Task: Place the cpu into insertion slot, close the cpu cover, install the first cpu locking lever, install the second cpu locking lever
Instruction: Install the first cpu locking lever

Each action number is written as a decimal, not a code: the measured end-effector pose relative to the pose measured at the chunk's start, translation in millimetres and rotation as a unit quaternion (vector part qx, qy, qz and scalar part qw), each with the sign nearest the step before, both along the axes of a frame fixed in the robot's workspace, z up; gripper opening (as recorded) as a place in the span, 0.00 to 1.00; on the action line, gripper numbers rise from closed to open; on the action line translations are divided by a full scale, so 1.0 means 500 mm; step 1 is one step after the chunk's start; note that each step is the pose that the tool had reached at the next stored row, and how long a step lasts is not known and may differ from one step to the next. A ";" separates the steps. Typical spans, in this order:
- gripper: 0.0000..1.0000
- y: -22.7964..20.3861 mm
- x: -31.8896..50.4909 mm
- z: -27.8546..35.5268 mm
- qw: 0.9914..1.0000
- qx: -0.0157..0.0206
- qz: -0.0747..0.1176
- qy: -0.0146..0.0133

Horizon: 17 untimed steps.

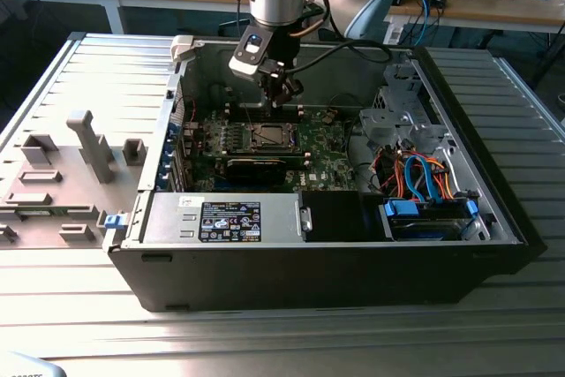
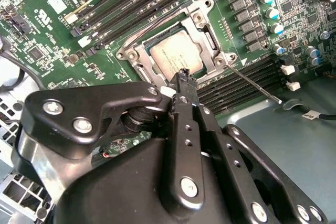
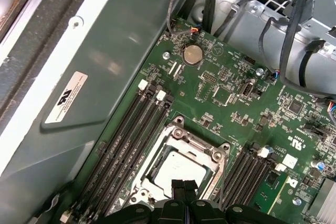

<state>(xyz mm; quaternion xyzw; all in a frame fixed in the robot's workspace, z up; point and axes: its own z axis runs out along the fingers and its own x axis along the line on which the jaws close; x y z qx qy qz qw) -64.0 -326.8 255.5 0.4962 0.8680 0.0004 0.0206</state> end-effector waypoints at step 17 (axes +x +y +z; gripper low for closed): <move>0.11 0.0000 0.000 0.000 0.999 0.000 0.034 0.000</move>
